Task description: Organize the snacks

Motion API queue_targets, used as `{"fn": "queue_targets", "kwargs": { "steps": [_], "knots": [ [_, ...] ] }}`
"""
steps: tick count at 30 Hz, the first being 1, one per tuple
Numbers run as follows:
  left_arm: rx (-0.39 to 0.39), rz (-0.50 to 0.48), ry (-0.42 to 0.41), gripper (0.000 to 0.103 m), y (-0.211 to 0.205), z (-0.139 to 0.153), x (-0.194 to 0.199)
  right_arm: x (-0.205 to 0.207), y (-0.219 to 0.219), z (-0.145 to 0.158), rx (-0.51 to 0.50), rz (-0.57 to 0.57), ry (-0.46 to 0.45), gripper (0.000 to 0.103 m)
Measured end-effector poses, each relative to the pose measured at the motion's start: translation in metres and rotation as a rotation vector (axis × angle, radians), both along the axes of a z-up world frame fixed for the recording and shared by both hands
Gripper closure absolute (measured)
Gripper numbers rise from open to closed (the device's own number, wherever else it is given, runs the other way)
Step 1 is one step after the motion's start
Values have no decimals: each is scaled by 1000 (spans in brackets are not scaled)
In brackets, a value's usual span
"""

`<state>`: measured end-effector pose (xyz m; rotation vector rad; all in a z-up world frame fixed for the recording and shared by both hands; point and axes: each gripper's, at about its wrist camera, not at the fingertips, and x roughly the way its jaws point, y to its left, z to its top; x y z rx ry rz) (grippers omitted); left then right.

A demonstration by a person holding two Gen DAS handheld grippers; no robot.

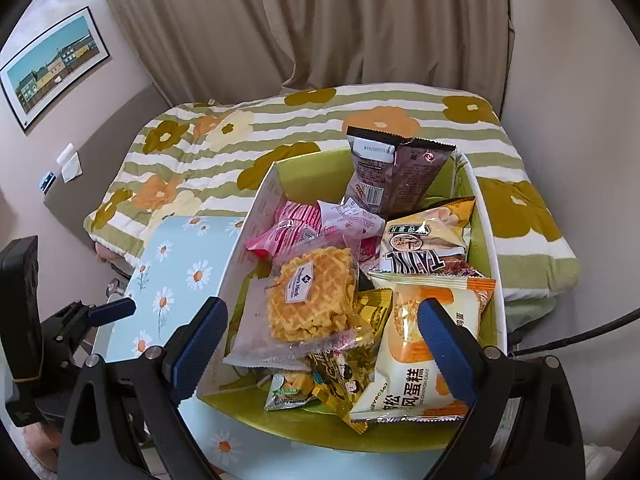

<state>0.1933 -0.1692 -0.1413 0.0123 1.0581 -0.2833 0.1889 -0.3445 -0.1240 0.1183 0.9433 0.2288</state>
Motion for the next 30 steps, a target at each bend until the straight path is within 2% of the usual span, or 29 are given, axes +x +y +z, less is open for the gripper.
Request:
{"fn": "queue_targets", "kwargs": {
  "steps": [3, 8, 14, 17, 21, 24, 30],
  "knots": [
    [-2, 4, -24, 1, 3, 8, -7, -8, 2, 9, -5, -7, -24, 8],
    [7, 13, -106, 1, 14, 41, -29, -36, 9, 39, -37, -29, -102, 8],
    [15, 46, -250, 0, 45, 98, -79, -92, 28, 84, -75, -86, -222, 8],
    [26, 56, -309, 0, 62, 120, -108, -121, 39, 97, -95, -110, -268, 8],
    [32, 91, -382, 0, 84, 136, -141, -160, 53, 106, -107, -146, -313, 8],
    [2, 114, -420, 0, 101, 142, -164, -186, 65, 108, -143, -169, -361, 8],
    [-26, 153, -502, 0, 126, 149, -205, -219, 82, 109, -138, -206, -423, 8]
  ]
}}
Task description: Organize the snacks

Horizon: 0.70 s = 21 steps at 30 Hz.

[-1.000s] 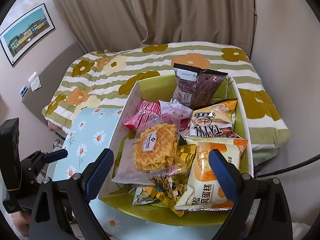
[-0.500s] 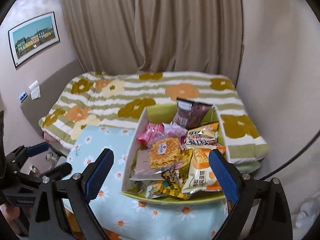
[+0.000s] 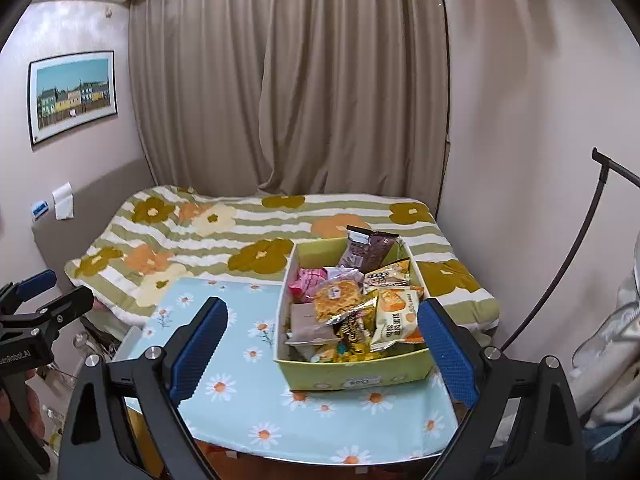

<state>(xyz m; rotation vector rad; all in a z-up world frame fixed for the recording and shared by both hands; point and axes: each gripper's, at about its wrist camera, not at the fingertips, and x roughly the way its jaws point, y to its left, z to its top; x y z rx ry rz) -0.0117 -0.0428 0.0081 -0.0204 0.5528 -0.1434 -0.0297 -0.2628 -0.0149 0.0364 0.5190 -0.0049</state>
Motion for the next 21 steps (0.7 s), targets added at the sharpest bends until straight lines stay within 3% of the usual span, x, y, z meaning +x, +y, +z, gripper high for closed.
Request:
{"fn": "queue_targets", "kwargs": {
  "steps": [8, 21],
  "knots": [
    [-7, -29, -29, 0, 9, 1, -22, -15, 11, -2, 2, -10, -14, 8],
    [6, -39, -45, 0, 6, 1, -25, -19, 12, -2, 8, -29, -28, 8]
  ]
}}
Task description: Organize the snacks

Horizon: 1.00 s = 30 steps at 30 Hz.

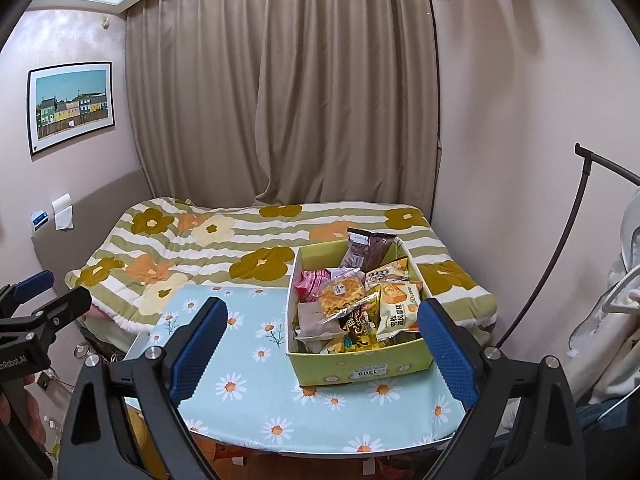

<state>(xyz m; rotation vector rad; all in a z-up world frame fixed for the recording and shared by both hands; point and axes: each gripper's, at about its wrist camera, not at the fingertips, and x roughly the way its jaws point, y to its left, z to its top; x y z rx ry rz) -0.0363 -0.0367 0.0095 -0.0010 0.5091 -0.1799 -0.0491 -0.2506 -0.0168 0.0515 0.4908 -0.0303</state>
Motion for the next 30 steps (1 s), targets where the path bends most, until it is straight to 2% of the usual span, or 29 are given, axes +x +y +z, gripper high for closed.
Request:
{"fn": "queue_targets", "kwargs": {
  "steps": [30],
  "knots": [
    [9, 3, -4, 0, 3, 0, 4, 0, 2, 2, 2, -2, -2, 8]
  ]
}}
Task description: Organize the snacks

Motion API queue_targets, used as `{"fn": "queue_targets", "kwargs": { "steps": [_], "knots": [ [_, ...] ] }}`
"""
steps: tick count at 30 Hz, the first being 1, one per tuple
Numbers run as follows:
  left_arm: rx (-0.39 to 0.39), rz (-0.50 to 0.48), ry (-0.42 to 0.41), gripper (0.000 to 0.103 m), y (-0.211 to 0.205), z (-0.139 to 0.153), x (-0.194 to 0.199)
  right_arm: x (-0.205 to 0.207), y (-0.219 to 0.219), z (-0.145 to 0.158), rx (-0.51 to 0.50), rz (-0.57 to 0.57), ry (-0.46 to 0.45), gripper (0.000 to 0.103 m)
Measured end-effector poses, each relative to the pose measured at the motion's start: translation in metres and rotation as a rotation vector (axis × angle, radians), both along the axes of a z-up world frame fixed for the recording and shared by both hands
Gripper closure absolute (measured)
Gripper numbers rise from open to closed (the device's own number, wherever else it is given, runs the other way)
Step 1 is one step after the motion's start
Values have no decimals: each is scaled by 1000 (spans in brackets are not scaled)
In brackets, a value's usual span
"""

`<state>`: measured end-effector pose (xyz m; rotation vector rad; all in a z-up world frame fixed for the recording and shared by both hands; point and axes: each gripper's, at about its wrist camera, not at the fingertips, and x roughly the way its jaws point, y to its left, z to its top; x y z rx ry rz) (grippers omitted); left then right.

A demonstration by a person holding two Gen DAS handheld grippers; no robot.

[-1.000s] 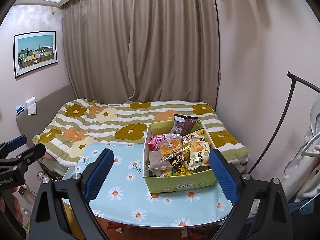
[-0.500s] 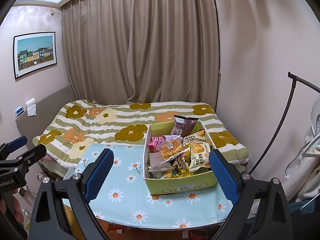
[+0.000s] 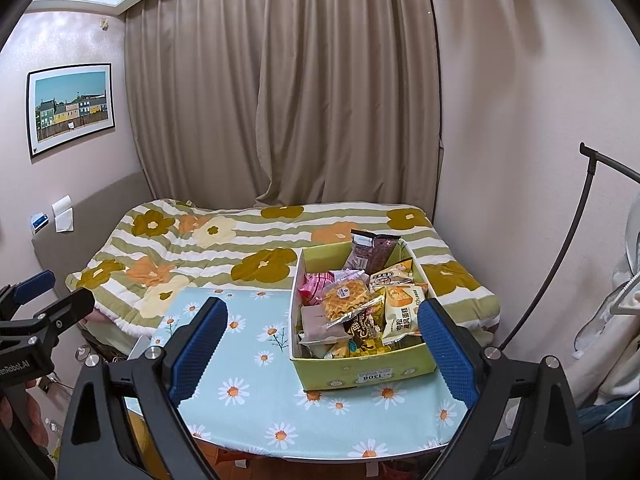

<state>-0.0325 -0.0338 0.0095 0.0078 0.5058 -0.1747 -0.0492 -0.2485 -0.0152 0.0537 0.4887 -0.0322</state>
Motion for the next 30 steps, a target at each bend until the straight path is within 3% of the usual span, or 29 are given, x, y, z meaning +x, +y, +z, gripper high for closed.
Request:
{"fn": "queue_targets", "kwargs": {
  "steps": [14, 21, 27, 30],
  "knots": [
    [-19, -13, -9, 0, 7, 3, 4, 1, -2, 0, 3, 2, 1, 8],
    [17, 15, -59, 0, 6, 4, -1, 4, 3, 1, 9, -1, 8, 8],
    [106, 105, -83, 0, 1, 0, -1, 6, 4, -3, 9, -1, 17, 8],
    [73, 76, -78, 0, 5, -4, 0, 7, 5, -6, 9, 1, 27, 8]
  ]
}}
